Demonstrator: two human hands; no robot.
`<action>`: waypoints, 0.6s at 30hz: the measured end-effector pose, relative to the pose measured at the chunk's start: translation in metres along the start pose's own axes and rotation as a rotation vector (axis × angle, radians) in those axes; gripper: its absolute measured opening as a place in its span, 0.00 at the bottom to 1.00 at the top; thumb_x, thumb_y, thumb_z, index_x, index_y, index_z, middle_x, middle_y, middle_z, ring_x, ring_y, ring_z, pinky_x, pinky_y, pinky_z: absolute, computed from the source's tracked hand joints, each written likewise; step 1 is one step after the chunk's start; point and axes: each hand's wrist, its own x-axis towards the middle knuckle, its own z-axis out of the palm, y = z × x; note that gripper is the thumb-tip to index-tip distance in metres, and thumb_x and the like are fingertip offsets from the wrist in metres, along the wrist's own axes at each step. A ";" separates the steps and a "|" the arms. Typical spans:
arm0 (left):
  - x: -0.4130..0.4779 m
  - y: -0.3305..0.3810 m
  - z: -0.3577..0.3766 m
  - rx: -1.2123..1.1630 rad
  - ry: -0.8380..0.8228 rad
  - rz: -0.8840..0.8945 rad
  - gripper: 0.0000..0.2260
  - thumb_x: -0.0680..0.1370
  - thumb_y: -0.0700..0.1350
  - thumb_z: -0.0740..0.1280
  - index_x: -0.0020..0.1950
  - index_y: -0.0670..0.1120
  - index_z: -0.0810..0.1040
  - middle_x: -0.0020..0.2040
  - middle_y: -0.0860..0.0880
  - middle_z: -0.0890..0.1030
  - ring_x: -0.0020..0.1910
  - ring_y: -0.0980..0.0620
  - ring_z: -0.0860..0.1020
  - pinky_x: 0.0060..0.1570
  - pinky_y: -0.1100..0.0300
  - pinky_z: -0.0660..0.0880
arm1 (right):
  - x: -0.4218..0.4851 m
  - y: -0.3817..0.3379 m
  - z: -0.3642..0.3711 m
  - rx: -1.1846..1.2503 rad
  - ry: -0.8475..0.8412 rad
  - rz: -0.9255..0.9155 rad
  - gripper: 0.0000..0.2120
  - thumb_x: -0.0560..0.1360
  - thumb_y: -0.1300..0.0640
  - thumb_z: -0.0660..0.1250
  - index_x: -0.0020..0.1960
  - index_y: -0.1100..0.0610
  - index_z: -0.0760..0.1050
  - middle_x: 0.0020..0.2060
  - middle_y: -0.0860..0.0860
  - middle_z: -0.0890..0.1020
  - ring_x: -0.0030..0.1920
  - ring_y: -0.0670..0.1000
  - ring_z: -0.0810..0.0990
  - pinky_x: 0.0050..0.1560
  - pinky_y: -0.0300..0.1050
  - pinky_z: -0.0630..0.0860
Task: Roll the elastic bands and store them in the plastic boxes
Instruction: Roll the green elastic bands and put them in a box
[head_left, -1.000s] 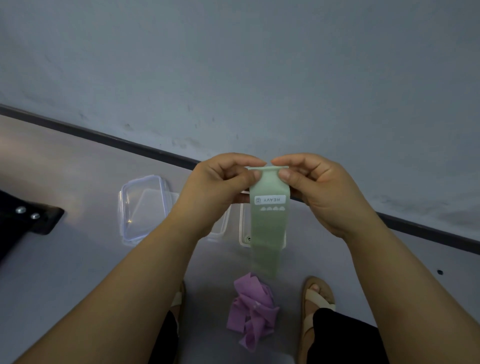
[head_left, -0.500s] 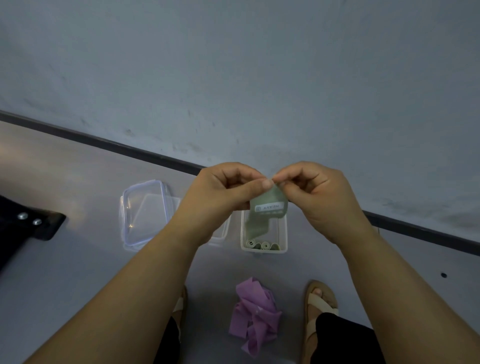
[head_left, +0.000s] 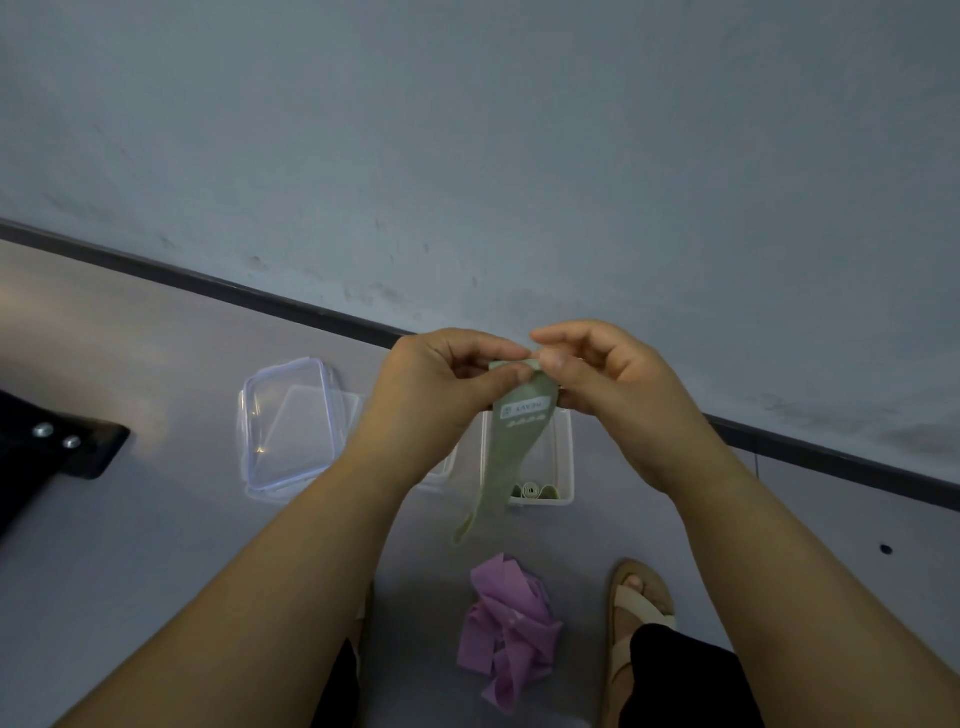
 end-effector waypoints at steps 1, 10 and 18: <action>0.000 0.000 0.000 0.021 0.001 0.011 0.06 0.71 0.38 0.73 0.41 0.49 0.83 0.38 0.50 0.84 0.38 0.51 0.82 0.40 0.62 0.80 | 0.000 0.000 0.002 -0.015 0.013 0.005 0.09 0.68 0.52 0.67 0.47 0.53 0.78 0.38 0.46 0.83 0.41 0.44 0.82 0.45 0.37 0.79; 0.000 0.005 0.001 -0.061 -0.032 -0.036 0.06 0.71 0.35 0.71 0.41 0.46 0.83 0.37 0.50 0.84 0.37 0.53 0.82 0.37 0.64 0.79 | 0.005 0.003 0.000 -0.013 0.083 0.022 0.07 0.64 0.52 0.70 0.40 0.53 0.81 0.35 0.48 0.85 0.38 0.48 0.83 0.41 0.40 0.80; 0.001 0.006 -0.001 -0.179 -0.079 -0.129 0.08 0.70 0.33 0.71 0.40 0.46 0.82 0.35 0.49 0.84 0.37 0.52 0.83 0.41 0.62 0.80 | 0.005 0.001 -0.003 0.114 0.009 0.091 0.09 0.62 0.55 0.70 0.42 0.54 0.81 0.38 0.51 0.85 0.42 0.50 0.84 0.44 0.42 0.81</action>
